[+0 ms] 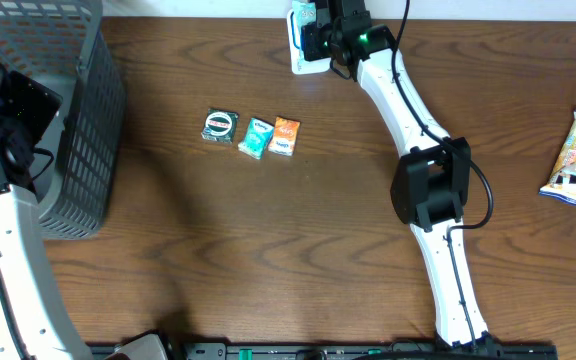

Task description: Scan the item barcode

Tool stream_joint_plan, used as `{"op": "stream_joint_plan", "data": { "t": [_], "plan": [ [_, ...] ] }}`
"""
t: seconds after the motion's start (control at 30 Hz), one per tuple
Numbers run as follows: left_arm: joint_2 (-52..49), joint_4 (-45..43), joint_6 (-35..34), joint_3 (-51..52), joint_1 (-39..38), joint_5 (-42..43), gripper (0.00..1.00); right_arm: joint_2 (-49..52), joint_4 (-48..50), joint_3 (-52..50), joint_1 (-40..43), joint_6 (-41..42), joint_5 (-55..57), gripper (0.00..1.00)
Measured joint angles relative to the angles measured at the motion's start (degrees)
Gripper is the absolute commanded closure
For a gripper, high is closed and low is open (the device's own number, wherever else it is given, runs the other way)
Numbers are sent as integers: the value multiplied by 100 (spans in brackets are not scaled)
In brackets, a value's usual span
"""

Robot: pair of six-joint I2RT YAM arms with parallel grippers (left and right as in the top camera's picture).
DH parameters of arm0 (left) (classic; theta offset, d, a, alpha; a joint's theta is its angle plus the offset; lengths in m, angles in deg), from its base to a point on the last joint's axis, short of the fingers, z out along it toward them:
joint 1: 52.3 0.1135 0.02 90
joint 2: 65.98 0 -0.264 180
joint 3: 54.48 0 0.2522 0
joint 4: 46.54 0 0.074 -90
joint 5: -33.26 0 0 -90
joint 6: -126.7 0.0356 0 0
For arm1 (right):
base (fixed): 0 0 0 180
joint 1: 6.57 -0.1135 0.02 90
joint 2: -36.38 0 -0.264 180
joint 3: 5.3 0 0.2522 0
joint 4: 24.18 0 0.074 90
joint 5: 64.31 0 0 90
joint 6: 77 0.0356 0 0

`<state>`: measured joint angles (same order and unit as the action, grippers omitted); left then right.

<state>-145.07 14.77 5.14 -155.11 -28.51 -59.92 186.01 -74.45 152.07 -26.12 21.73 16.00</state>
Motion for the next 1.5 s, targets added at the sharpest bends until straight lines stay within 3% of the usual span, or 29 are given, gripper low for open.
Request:
{"op": "stream_joint_plan", "data": {
  "t": [0.47,0.73,1.03,1.23,1.3,1.33,1.37,1.43,1.5],
  "plan": [
    [2,0,0,0,0,0,2,0,-411,63,50,243,35,99],
    [2,-2,2,0,0,0,2,-35,-1134,81,352,385,101,99],
    [2,0,0,0,0,0,2,-599,-3429,140,1930,380,1821,99],
    [0,0,0,0,0,2,2,-667,-4133,48,2966,282,2415,98],
    [2,0,0,0,0,0,2,-667,-4218,-85,3213,273,2483,93],
    [2,0,0,0,0,0,2,-667,-4227,-168,3340,273,2500,86],
    [2,0,0,0,0,2,2,-667,-4234,-240,3449,280,2511,72],
    [2,0,0,0,0,0,3,-667,-4221,-387,3687,251,2522,64],
    [2,0,2,0,0,0,2,-667,-4210,-472,3862,262,2538,12]
  ]
}}
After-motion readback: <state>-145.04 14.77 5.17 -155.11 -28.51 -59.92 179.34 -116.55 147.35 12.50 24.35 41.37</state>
